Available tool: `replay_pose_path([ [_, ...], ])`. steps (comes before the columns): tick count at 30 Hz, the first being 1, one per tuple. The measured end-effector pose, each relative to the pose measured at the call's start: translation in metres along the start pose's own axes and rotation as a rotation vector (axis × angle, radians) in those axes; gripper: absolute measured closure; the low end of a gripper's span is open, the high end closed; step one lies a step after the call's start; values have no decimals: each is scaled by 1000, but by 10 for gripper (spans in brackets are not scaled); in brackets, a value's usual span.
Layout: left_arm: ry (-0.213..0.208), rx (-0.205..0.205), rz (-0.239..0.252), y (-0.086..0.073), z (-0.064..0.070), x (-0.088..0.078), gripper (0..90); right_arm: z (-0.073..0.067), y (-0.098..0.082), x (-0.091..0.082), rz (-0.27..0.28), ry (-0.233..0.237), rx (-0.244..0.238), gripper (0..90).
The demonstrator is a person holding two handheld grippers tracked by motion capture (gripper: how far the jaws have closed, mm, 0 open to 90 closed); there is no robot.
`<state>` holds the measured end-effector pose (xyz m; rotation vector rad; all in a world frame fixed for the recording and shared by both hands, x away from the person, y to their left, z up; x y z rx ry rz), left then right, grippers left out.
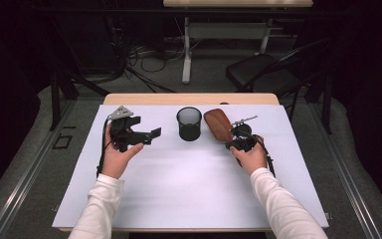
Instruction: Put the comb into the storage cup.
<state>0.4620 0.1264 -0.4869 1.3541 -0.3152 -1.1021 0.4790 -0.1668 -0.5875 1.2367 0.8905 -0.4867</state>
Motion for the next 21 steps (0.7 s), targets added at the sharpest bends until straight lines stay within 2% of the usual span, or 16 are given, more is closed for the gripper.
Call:
replay_pose_path([
  [7,-5,0,-2,0,2,1,10,0,2,-5,20,0,7,721],
  [14,-12,1,-5,-1,4,1,10,-4,9,-14,93,15,7,721],
  [21,-18,-2,-11,-2,6,-2,10,-7,10,-26,141,35,4,721],
])
Point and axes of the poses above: each handheld gripper's, and its own axes: x roughly forward along the jaws, y roughly out of its top, z roughly to its right, the point moved 9 cm from there along x, roughly forward along the jaws, and after that the axes turned 10 degrees about -y, right-handed, at the moved point
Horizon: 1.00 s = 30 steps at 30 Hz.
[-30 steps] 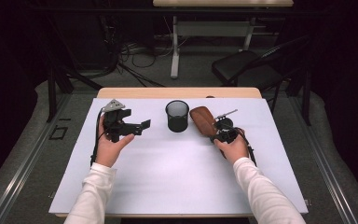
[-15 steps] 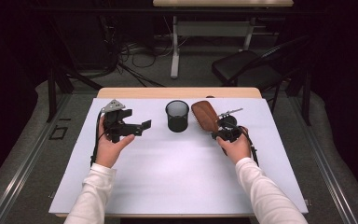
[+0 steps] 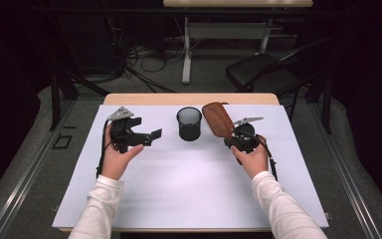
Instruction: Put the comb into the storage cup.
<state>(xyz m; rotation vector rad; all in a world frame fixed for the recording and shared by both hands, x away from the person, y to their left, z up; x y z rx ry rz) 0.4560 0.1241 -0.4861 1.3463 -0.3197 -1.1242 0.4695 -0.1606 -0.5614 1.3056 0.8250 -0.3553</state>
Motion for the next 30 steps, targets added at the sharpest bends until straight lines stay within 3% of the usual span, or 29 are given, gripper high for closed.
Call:
replay_pose_path([
  [13,-34,1,-1,0,11,-2,10,0,8,-28,105,34,-3,721],
  [20,-50,-7,4,0,16,-2,10,1,8,-41,150,43,-29,721],
  [30,-64,-12,0,-1,19,-2,10,-10,9,-53,200,79,-33,720],
])
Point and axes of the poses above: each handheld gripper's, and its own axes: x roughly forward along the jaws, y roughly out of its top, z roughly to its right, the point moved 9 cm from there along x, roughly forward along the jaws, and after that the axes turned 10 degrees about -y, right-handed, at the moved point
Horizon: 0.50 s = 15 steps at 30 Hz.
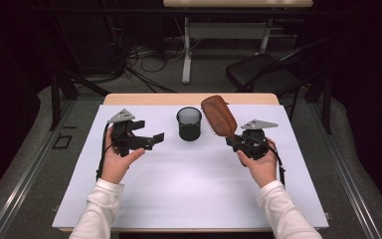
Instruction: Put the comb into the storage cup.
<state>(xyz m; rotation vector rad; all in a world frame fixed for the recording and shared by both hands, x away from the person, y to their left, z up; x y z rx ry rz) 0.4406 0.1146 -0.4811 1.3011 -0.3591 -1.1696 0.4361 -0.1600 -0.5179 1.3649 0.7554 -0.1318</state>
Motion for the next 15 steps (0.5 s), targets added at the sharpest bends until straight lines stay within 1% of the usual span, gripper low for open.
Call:
replay_pose_path([
  [3,-1,-2,-1,0,0,-1,10,-5,2,-3,28,9,-7,721],
  [6,-4,-3,4,1,0,-2,10,-11,3,-5,43,19,-11,720],
  [9,-12,-9,11,1,2,-2,10,-16,3,-7,52,26,-13,721],
  [15,-13,-8,10,1,4,-3,10,-22,2,-11,66,40,-22,721],
])
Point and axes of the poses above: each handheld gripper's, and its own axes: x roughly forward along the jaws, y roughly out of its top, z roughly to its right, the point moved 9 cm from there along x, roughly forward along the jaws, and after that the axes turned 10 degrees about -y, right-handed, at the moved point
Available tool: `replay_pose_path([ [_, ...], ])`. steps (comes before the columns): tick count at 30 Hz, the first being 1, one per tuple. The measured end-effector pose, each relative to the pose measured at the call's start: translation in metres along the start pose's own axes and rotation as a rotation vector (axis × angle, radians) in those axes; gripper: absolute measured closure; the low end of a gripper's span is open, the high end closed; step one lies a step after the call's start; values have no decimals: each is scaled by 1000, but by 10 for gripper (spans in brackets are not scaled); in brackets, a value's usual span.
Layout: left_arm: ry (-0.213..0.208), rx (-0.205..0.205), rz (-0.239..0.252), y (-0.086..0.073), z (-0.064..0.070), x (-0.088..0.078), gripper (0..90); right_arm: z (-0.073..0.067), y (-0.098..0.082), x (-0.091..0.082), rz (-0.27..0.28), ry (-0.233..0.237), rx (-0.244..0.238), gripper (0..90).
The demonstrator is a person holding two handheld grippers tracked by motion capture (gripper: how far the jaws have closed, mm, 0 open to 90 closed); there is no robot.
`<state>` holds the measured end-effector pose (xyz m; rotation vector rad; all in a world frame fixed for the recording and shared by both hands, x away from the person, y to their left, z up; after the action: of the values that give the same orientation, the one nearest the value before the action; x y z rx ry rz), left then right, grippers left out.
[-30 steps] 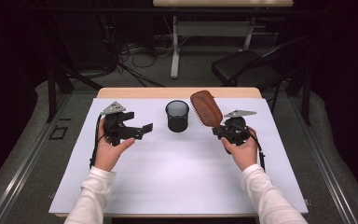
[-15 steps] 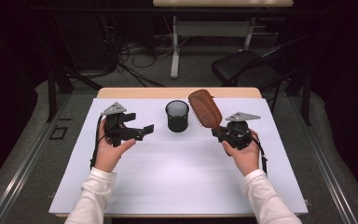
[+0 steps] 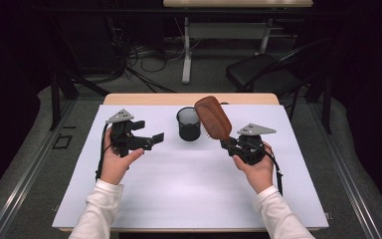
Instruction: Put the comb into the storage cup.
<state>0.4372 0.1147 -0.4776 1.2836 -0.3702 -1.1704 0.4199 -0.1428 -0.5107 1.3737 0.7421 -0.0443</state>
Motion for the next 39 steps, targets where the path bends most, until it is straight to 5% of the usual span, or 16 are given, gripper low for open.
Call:
replay_pose_path([
  [39,-89,-47,7,3,24,3,15,-48,-3,-12,52,76,-101,720],
])
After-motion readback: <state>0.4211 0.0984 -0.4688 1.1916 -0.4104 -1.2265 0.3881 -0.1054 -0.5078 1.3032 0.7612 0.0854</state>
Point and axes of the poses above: each handheld gripper's, and its own axes: x roughly forward along the jaws, y roughly out of its top, z roughly to its right, the point moved 9 cm from there along x, roughly forward along the jaws, and after that the axes turned 10 degrees about -y, right-handed, at the moved point
